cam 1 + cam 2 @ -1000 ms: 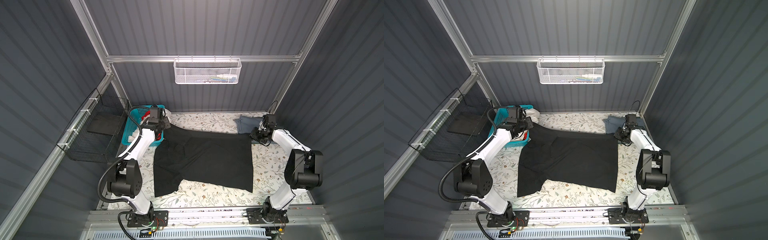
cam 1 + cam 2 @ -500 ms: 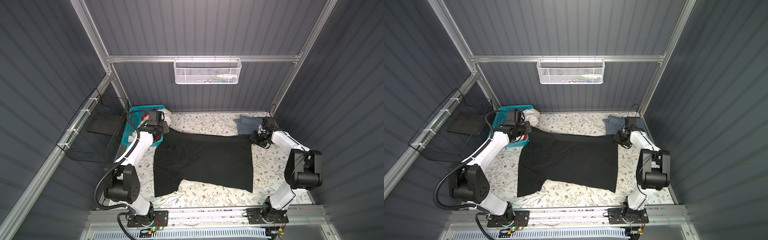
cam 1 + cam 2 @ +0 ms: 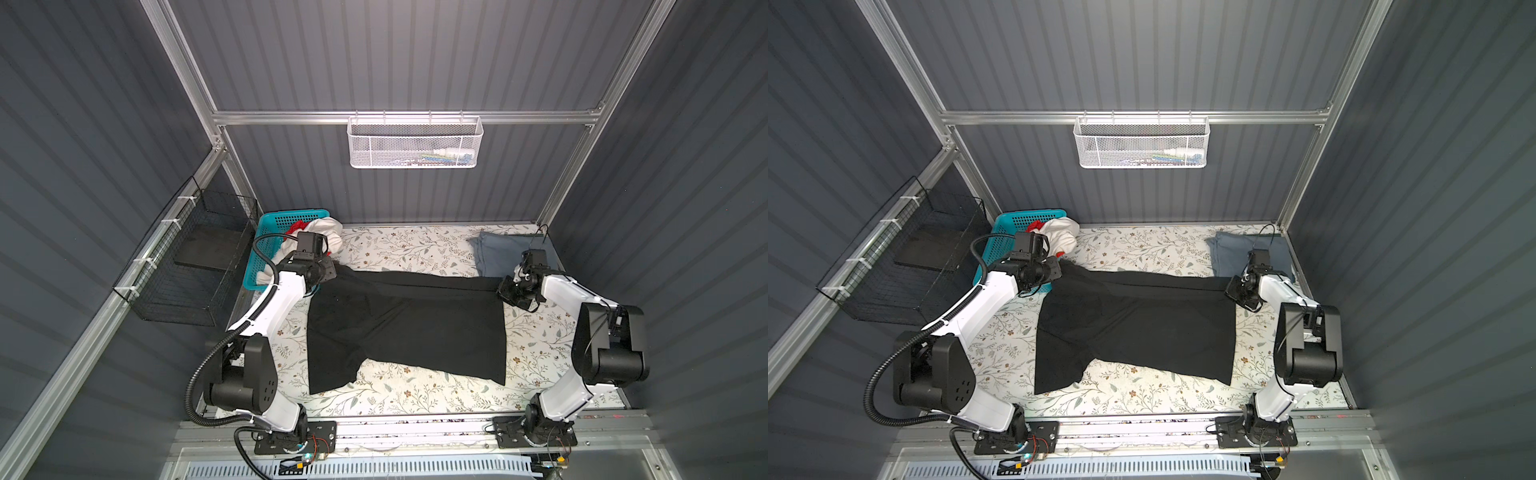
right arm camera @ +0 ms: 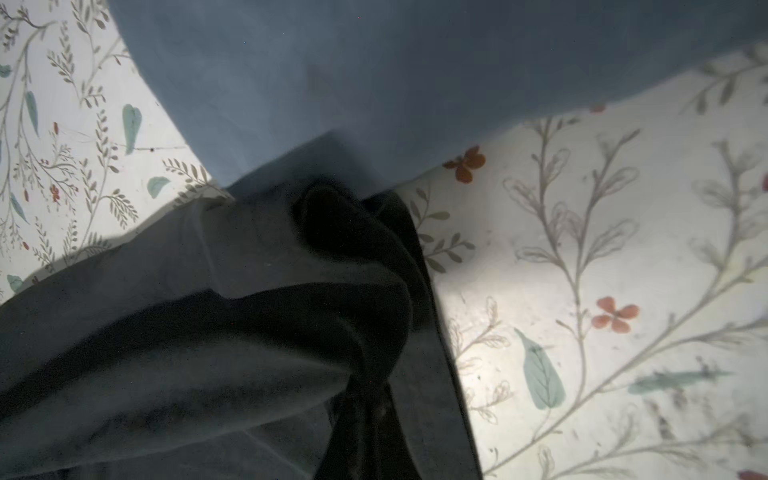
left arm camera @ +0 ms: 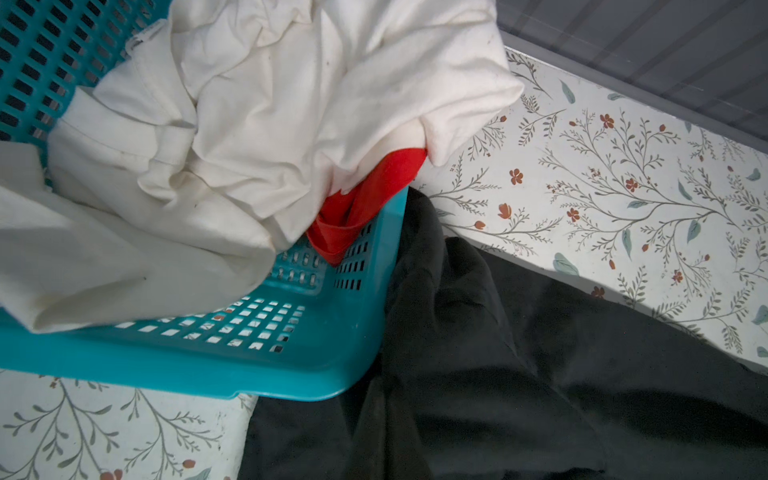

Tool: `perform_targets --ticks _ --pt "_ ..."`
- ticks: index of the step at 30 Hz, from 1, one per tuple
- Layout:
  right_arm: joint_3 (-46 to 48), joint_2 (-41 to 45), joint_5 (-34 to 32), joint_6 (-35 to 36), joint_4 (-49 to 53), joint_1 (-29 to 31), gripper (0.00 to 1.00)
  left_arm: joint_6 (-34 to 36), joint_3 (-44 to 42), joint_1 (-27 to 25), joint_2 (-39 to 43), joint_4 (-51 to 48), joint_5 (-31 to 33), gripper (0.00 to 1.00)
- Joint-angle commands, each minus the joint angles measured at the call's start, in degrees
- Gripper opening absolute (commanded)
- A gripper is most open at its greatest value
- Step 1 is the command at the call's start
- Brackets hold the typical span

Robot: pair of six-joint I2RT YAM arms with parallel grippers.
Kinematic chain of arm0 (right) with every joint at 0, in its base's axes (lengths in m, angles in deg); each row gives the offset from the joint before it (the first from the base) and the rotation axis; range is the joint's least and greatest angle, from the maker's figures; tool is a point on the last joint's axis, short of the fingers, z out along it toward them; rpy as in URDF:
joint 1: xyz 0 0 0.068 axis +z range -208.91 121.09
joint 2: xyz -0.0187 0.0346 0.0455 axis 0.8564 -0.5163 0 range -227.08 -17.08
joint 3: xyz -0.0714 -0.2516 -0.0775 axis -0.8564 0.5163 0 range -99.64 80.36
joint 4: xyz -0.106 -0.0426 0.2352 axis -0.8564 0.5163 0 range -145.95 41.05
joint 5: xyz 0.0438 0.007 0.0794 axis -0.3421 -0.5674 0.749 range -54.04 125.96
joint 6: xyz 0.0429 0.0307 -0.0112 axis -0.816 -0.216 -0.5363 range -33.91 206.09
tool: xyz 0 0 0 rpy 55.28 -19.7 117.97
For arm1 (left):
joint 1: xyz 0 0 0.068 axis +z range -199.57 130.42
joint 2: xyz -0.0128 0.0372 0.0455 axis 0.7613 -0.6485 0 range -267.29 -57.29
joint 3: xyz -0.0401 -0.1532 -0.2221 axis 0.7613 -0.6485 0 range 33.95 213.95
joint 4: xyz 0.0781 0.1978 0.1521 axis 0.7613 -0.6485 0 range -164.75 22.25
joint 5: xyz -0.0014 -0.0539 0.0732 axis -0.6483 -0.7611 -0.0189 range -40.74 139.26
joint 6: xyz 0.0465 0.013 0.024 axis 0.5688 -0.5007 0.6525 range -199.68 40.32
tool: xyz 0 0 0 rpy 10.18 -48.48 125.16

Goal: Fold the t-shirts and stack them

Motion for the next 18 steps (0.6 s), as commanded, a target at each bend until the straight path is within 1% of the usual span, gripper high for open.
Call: perform_targets --ticks 1,7,11,12,13,14,15,16,18 --pt "2.4 1.07 0.65 -2.22 -3.47 -0.19 0.0 0.45 -0.74 0.64 -1.15 -0.18 1.16 0.0" --pt "5.63 1.05 -0.61 -3.72 -5.09 -0.18 0.0 0.36 -1.62 0.64 -2.24 0.08 1.97 0.0" --pt "6.01 0.61 -0.43 -3.76 -5.22 -0.16 0.0 0.46 -2.02 0.73 -1.98 -0.09 3.36 0.0" --pt "5.96 0.6 -0.29 -3.67 -5.28 -0.18 0.03 0.54 -2.23 0.73 -1.78 -0.26 3.89 0.0" --pt "6.07 0.67 -0.19 -3.39 -5.12 -0.19 0.07 0.57 -2.32 0.73 -1.52 -0.44 4.28 0.0" --pt "6.08 0.79 -0.27 -3.35 -5.1 -0.19 0.16 0.61 -2.61 0.73 -1.16 -0.49 4.47 0.0" --pt "6.01 0.96 -0.35 -3.1 -4.82 -0.27 0.31 0.55 -3.01 0.73 -0.74 -0.31 4.6 0.0" --pt "5.69 1.1 -0.33 -2.89 -4.39 -0.36 0.41 0.55 -3.46 0.68 -0.44 -0.08 4.48 0.0" --pt "5.2 1.6 0.38 -2.51 -3.98 -0.5 0.47 0.5 -3.97 0.73 -0.24 -0.04 4.04 0.0"
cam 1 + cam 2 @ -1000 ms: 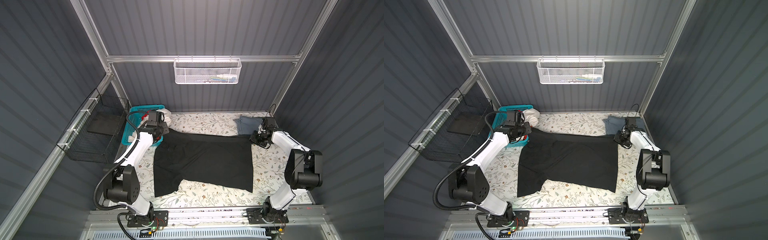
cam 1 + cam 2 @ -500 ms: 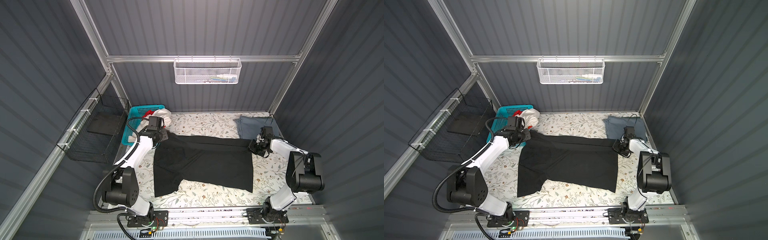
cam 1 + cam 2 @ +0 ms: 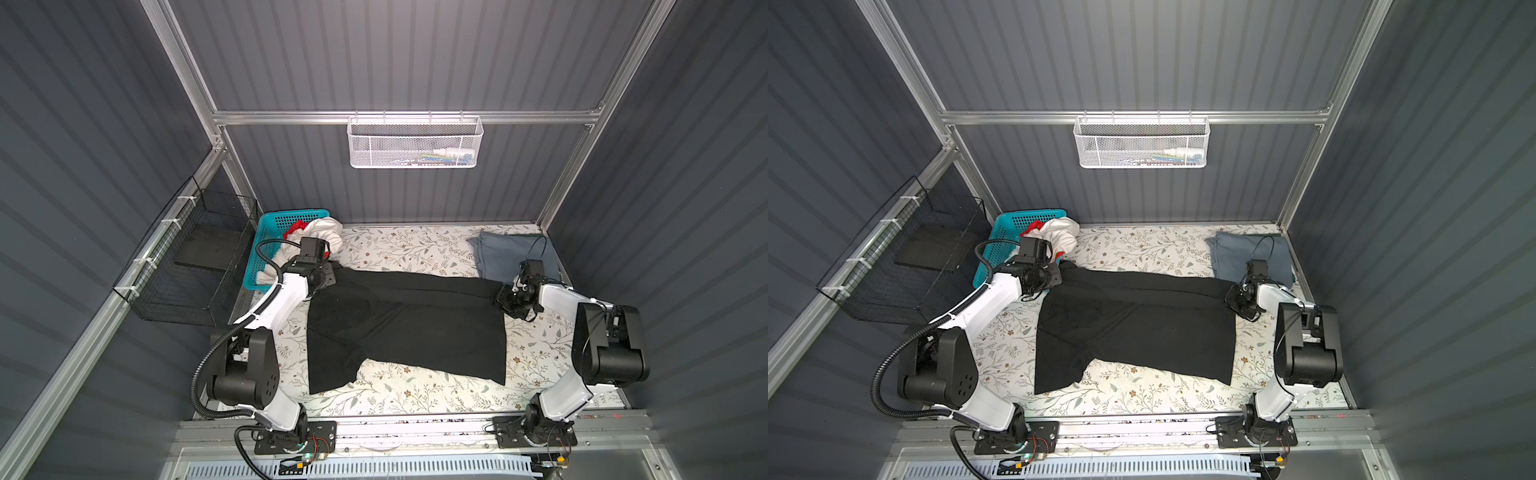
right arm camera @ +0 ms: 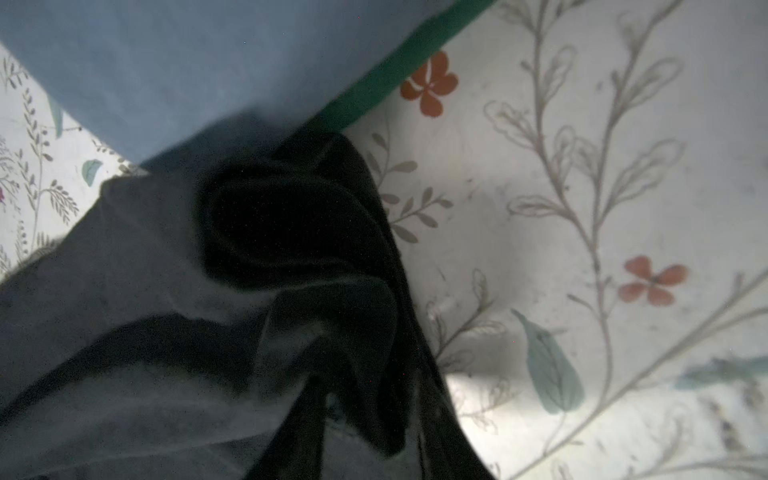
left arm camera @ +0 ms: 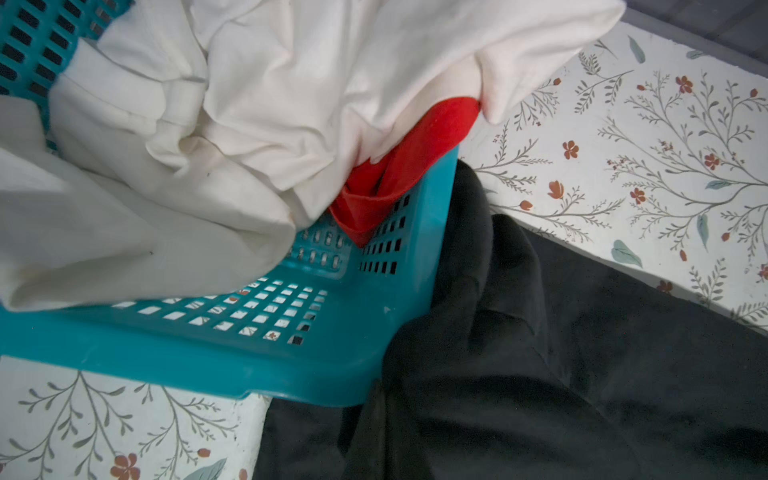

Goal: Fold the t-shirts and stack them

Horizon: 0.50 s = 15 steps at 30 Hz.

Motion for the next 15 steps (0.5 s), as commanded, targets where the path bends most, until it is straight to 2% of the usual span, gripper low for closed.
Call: perform_targets --ticks 1,3,7,13,15 --pt "-0.56 1.81 0.67 0.61 0.65 -0.5 0.51 0.46 -1.27 0.68 1.51 -0.5 1.0 0.0" --pt "-0.9 2.39 0.98 0.43 0.93 -0.65 0.55 0.37 -1.52 0.68 1.18 -0.41 0.42 0.0" --pt "-1.1 2.81 1.08 0.03 0.84 -0.78 0.55 0.11 -1.52 0.68 0.39 -0.05 -0.3 0.0" --pt "0.13 2.13 2.92 -1.08 -0.3 -0.78 0.44 0.46 -0.85 0.68 -0.29 0.0 -0.06 0.0" --pt "0.95 2.04 2.83 -1.6 -0.91 -0.78 0.44 0.46 -0.82 0.68 -0.34 0.16 -0.09 0.0"
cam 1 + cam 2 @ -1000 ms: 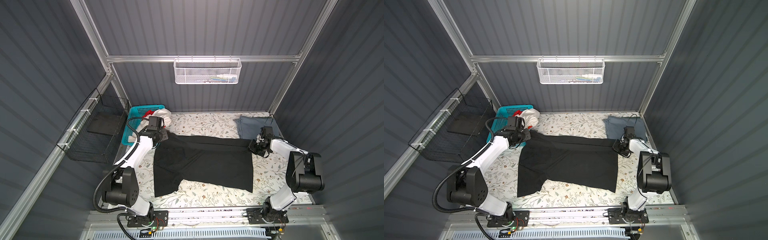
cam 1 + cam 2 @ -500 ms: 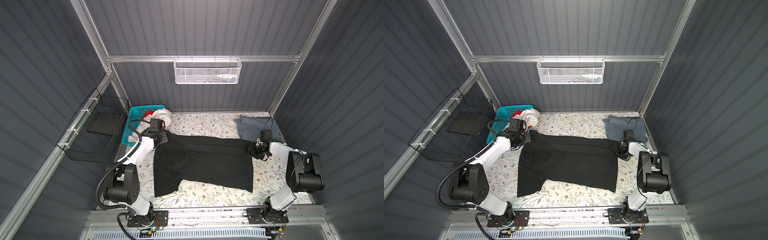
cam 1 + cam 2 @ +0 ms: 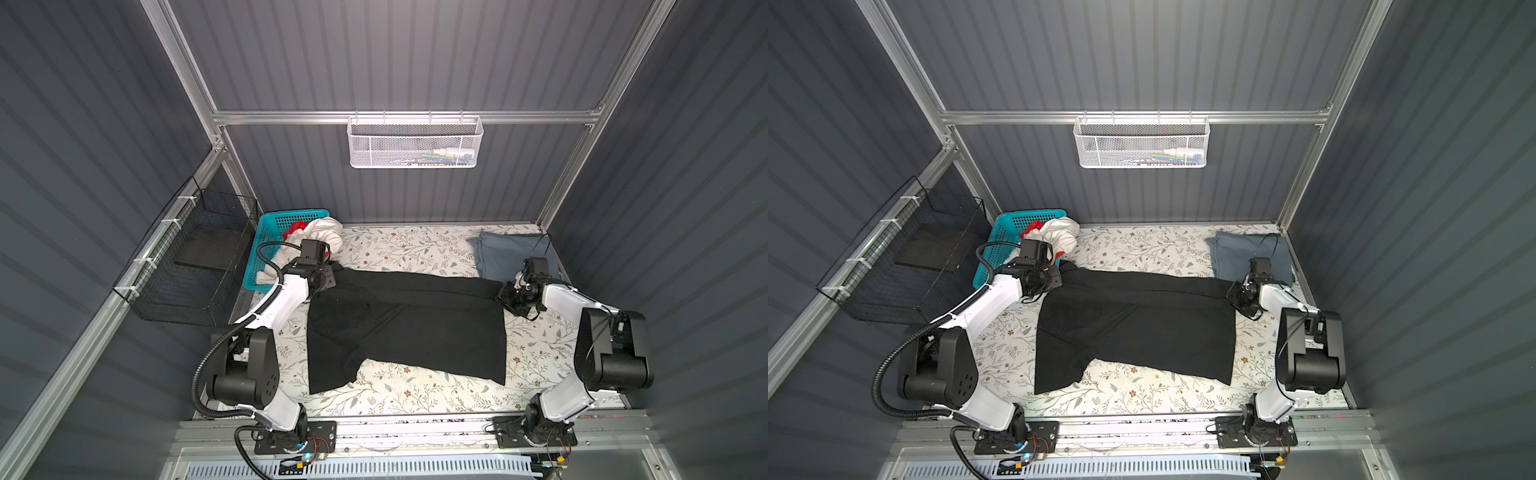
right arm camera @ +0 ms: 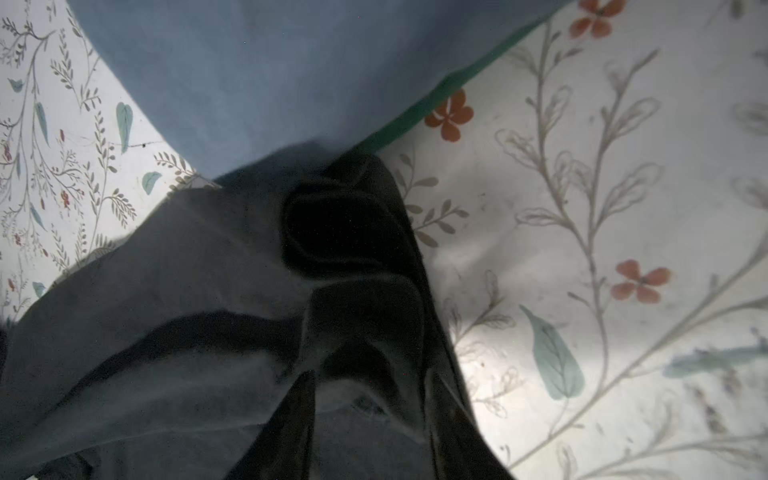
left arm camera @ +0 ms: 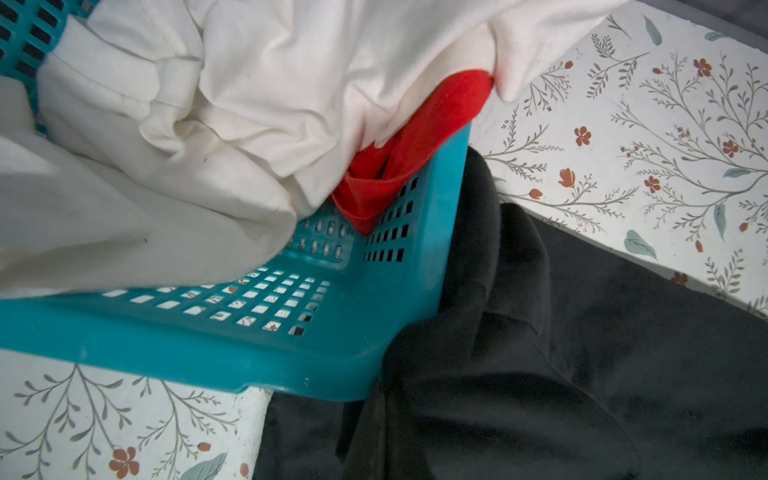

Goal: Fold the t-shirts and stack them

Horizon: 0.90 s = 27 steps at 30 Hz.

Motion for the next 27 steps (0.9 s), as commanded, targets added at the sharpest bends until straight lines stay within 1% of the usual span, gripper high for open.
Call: perform_targets --ticks 1,3,6,8,11,13,14,15,20,24,27 --pt "1.24 -0.55 0.82 -0.9 -0.64 -0.21 0.43 0.46 -0.12 0.73 -0.4 0.03 0.12 0.0" --pt "1.29 -0.99 0.73 -0.94 -0.66 -0.21 0.43 0.46 -0.13 0.75 -0.51 0.0 0.11 0.0" --pt "1.12 -1.56 1.12 -1.16 -1.24 -0.21 0.37 0.44 -0.13 0.77 -0.77 0.12 0.0 0.0" --pt "1.12 -1.86 1.17 -1.2 -1.97 -0.21 0.31 0.55 -0.19 0.77 -0.95 0.06 0.07 0.0" --pt "0.27 -2.51 0.48 -0.47 -1.84 -0.21 0.19 0.51 -0.13 0.77 -1.04 0.1 0.2 0.0" --pt "-0.26 -2.55 0.13 0.34 -1.66 -0.21 0.06 0.56 -0.1 0.88 -1.04 0.11 0.32 0.0" --pt "-0.53 -2.38 -0.02 0.66 -1.45 -0.21 0.01 0.55 -0.06 0.98 -1.04 0.08 0.25 0.0" --pt "-0.87 -2.08 -0.15 1.15 -1.03 -0.21 0.0 0.55 -0.04 0.95 -0.96 -0.01 0.09 0.0" --pt "-1.35 1.14 -1.26 3.73 2.31 -0.19 0.0 0.45 -0.45 1.04 -0.12 -0.17 0.24 0.0" --pt "0.35 4.29 -0.91 5.68 5.59 -0.15 0.0 0.46 -0.33 1.12 -0.5 -0.35 0.31 0.0" --pt "3.13 6.75 -3.16 6.4 6.68 0.39 0.0 0.46 -0.38 1.21 -1.03 -0.48 0.32 0.0"
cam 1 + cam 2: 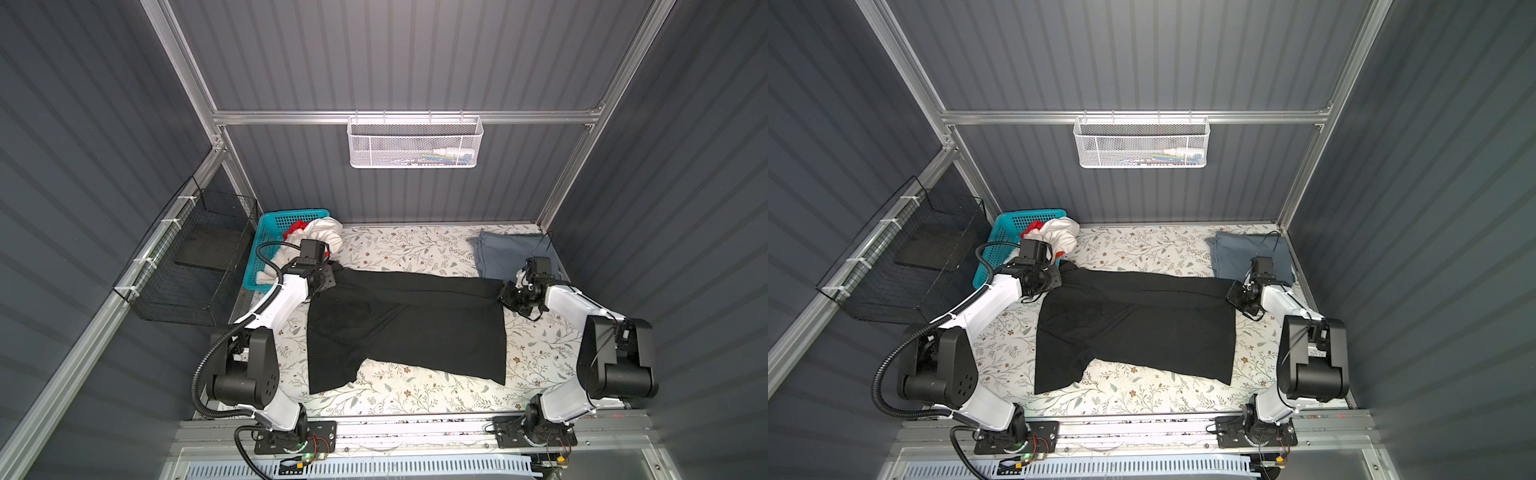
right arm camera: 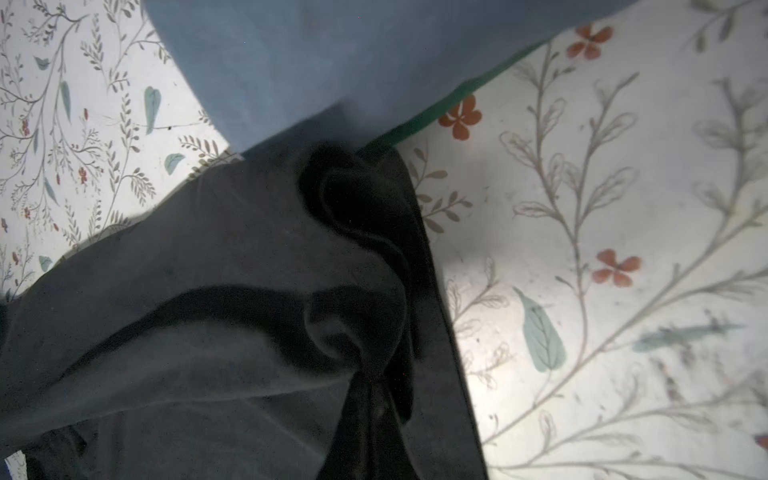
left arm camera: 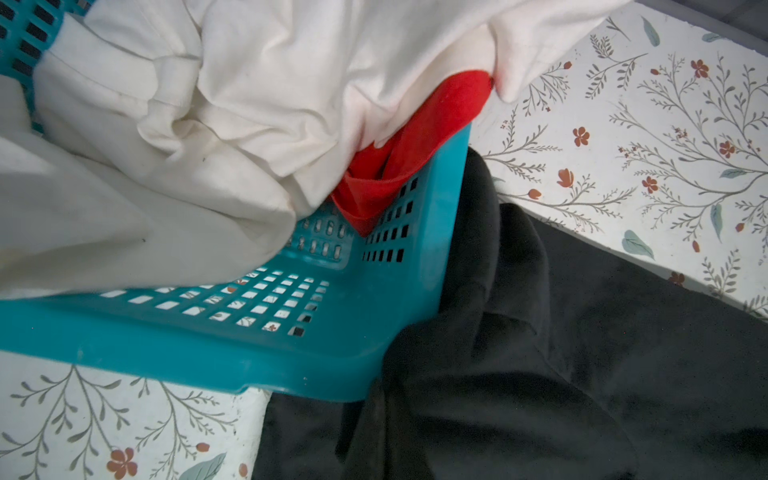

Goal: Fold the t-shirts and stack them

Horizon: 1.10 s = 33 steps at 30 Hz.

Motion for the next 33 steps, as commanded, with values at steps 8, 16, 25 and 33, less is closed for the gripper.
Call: perform_targets --ticks 8,16,25,33 --pt "5.56 2.68 -3.7 3.45 5.03 0.69 0.0 0.2 -0.78 0.95 -1.35 -0.28 0.76 0.0" --pt "2.36 -2.12 -2.27 3.6 6.17 0.61 0.15 0.21 -1.18 1.08 -0.51 -0.76 0.79 0.0" --pt "-0.97 4.68 -3.47 1.7 9.61 0.82 0.6 0.11 -1.21 1.04 2.51 -0.5 -3.52 0.91" --pt "-4.91 13.75 -8.11 1.73 10.05 10.66 0.64 -0.14 -6.81 0.86 10.36 2.57 -9.59 1.0"
